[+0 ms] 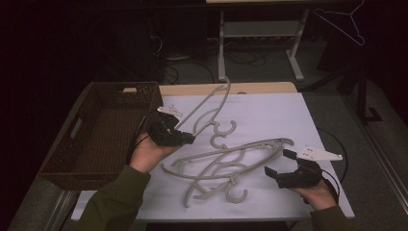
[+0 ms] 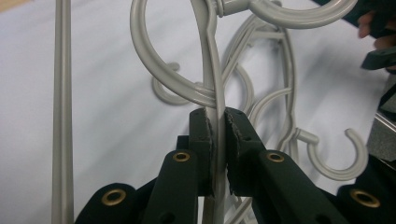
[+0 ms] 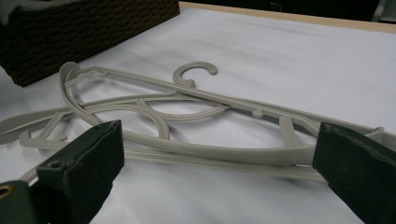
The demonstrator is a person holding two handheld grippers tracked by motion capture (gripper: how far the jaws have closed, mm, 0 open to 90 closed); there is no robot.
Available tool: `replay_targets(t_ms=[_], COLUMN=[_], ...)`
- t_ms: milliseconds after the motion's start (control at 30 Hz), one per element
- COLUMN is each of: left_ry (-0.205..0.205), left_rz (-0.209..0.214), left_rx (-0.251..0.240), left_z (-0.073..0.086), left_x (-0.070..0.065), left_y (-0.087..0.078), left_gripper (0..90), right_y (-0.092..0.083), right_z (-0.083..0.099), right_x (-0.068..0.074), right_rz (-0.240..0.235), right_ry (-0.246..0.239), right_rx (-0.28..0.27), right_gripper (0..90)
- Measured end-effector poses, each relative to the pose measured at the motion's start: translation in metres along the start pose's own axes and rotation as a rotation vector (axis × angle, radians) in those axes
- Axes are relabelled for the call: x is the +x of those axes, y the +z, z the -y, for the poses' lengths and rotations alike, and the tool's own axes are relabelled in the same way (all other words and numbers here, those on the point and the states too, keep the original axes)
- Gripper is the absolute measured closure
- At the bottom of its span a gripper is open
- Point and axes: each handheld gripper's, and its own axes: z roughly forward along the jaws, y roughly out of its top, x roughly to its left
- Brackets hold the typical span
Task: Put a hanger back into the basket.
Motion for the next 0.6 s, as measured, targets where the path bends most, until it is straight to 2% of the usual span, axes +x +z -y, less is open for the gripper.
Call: replay_targets(t_ms=[100, 167, 233, 267, 300, 433, 600], left_ry=[0.001, -0.014, -0.035, -0.037, -0.023, -0.014, -0.021], left_rz=[-0.008, 0.010, 0.048, 0.051, 0.038, 0.013, -0.024], left_rx=[-0.004, -0.017, -0.038, -0.041, -0.035, -0.035, -0.041], left_z=[-0.005, -0.005, -0.006, -0.007, -0.008, -0.011, -0.011], left_x=[0.002, 0.005, 0.008, 0.008, 0.007, 0.007, 0.014], left_y=[-0.012, -0.018, -0.025, -0.029, -0.031, -0.042, -0.058], left_gripper=[82.2, 82.2, 82.2, 82.2, 82.2, 82.2, 82.2], right_y=[0.000, 0.000, -0.001, -0.001, -0.001, 0.000, -0.001], right_z=[0.000, 0.000, 0.000, 0.000, 0.000, 0.000, 0.000], right_x=[-0.001, 0.000, 0.000, 0.000, -0.001, -0.001, 0.000], right_rz=[0.000, 0.001, 0.001, 0.001, 0.002, 0.004, 0.003], right_ry=[0.001, 0.003, 0.003, 0.003, 0.003, 0.004, 0.007], right_rx=[-0.001, -0.001, 0.000, 0.000, -0.001, -0.001, -0.001], right_gripper=[1.4, 1.4, 1.4, 1.4, 1.4, 1.4, 1.4])
